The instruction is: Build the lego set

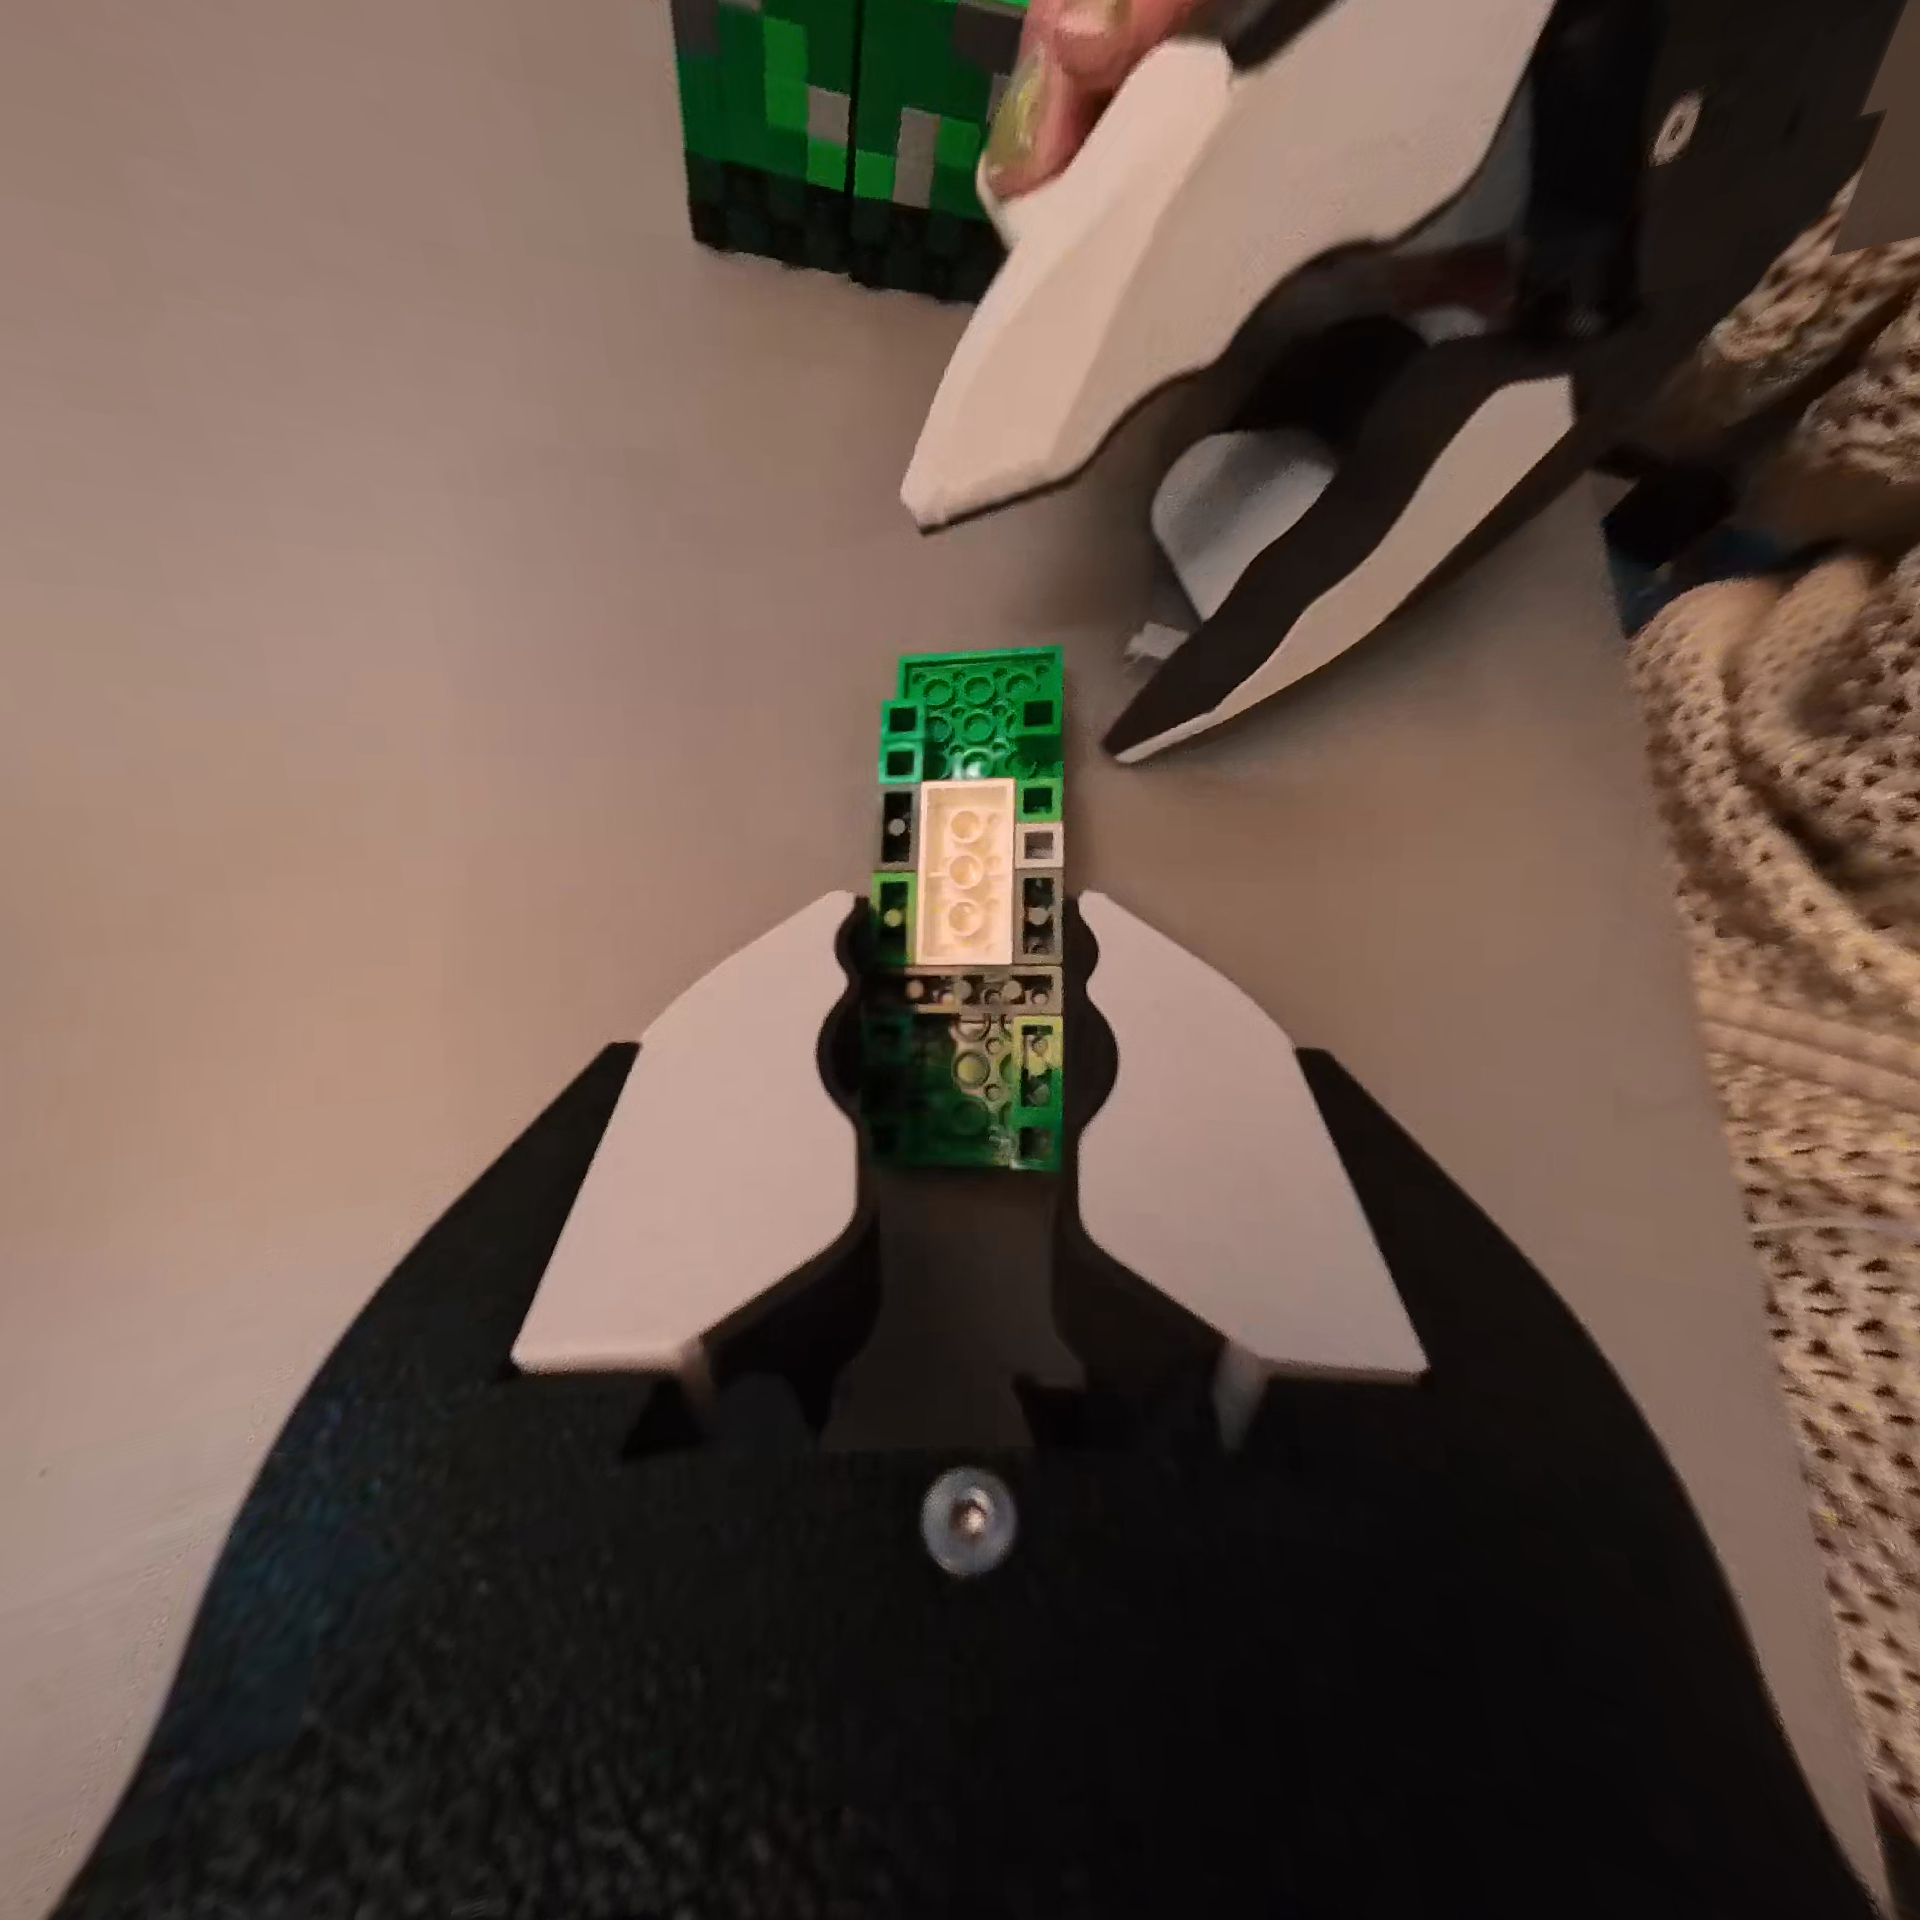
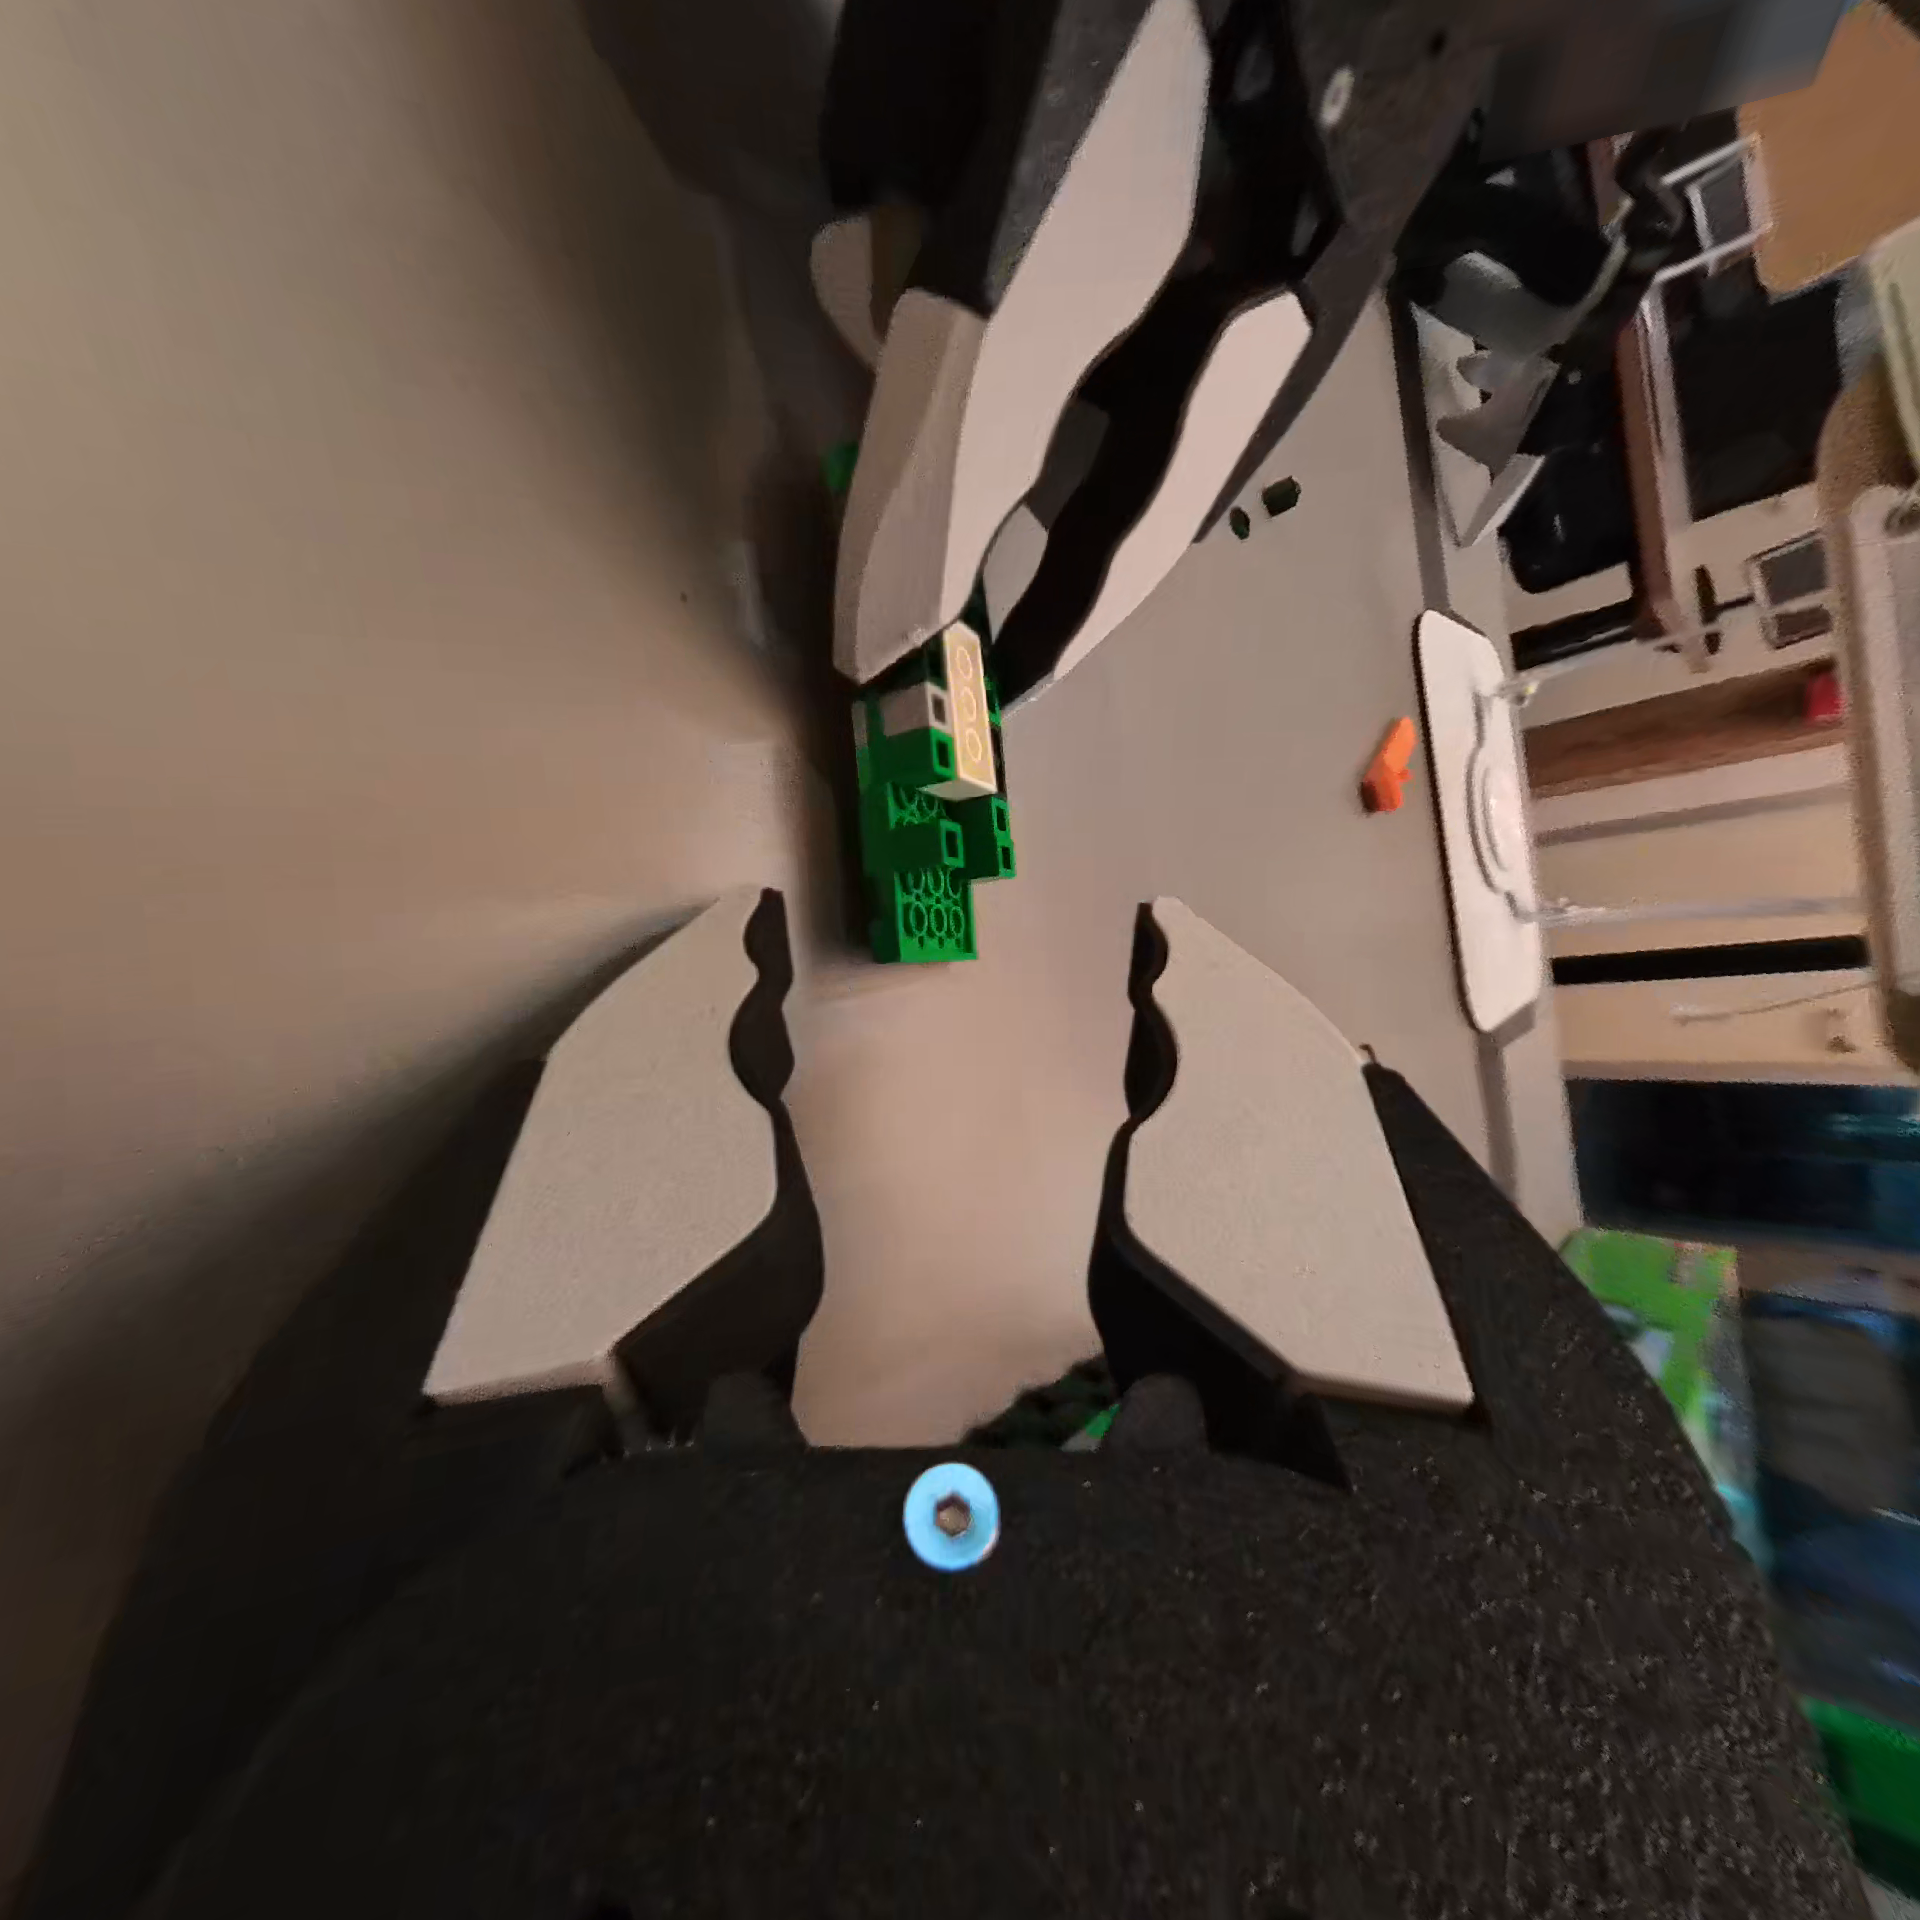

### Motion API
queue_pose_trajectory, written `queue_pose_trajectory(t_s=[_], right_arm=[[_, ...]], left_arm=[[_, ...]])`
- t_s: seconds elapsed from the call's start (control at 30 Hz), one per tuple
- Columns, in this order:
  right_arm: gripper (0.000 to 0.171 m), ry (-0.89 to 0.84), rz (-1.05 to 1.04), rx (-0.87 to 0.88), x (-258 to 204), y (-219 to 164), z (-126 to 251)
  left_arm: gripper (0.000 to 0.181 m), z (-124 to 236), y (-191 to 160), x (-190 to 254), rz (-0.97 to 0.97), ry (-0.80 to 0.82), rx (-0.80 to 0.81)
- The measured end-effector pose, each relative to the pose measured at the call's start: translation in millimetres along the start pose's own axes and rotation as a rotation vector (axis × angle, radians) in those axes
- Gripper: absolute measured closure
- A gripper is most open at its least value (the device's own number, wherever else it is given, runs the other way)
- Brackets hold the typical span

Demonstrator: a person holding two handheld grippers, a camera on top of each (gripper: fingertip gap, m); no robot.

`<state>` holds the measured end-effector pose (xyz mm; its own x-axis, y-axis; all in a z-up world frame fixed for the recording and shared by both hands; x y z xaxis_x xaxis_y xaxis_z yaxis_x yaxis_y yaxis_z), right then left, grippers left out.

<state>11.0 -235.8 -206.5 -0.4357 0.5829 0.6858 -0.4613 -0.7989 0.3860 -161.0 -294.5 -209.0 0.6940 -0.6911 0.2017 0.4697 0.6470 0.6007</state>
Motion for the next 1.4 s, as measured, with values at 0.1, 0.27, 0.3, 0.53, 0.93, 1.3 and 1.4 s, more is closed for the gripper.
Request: queue_pose_trajectory(t_s=[0.1,0.27,0.3,0.53,0.93,1.3,1.4], right_arm=[[0.114,-0.004,0.062,0.001,2.6,4.3,-6.4],[0.12,0.049,0.076,-0.011,8.9,8.3,-13.8],[0.124,0.071,0.07,-0.017,9.5,8.9,-15.0],[0.134,0.146,0.04,-0.038,15.1,10.9,-21.8],[0.146,0.257,-0.007,-0.059,21.9,12.5,-28.9],[0.153,0.187,-0.008,-0.059,16.1,12.5,-28.3],[0.153,0.195,-0.028,-0.055,16.9,12.2,-28.5]], left_arm=[[0.147,0.6,-1.9,-3.2,0.049,-0.045,0.018],[0.147,1.2,-4.8,-8.1,0.116,-0.11,0.049],[0.147,1.3,-5.5,-9.3,0.131,-0.126,0.056],[0.147,2.1,-9.6,-17.4,0.225,-0.229,0.092],[0.147,2.8,-11.6,-18.0,0.256,-0.248,0.108],[0.147,3.3,-12.6,-18.5,0.277,-0.267,0.12],[0.147,3.4,-12.8,-18.7,0.279,-0.272,0.124]])
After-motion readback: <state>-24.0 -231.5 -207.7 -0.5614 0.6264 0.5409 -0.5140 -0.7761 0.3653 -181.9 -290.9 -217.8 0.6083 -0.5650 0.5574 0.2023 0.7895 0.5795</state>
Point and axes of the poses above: each gripper's, where its closed fingertips meet, z back along the fingers, y out of its top, x = y × z across the jaws, the point moved 10 cm from there along z, back along the fingers, and after that the axes turned 8 degrees about -x, right-handed, at the moved point
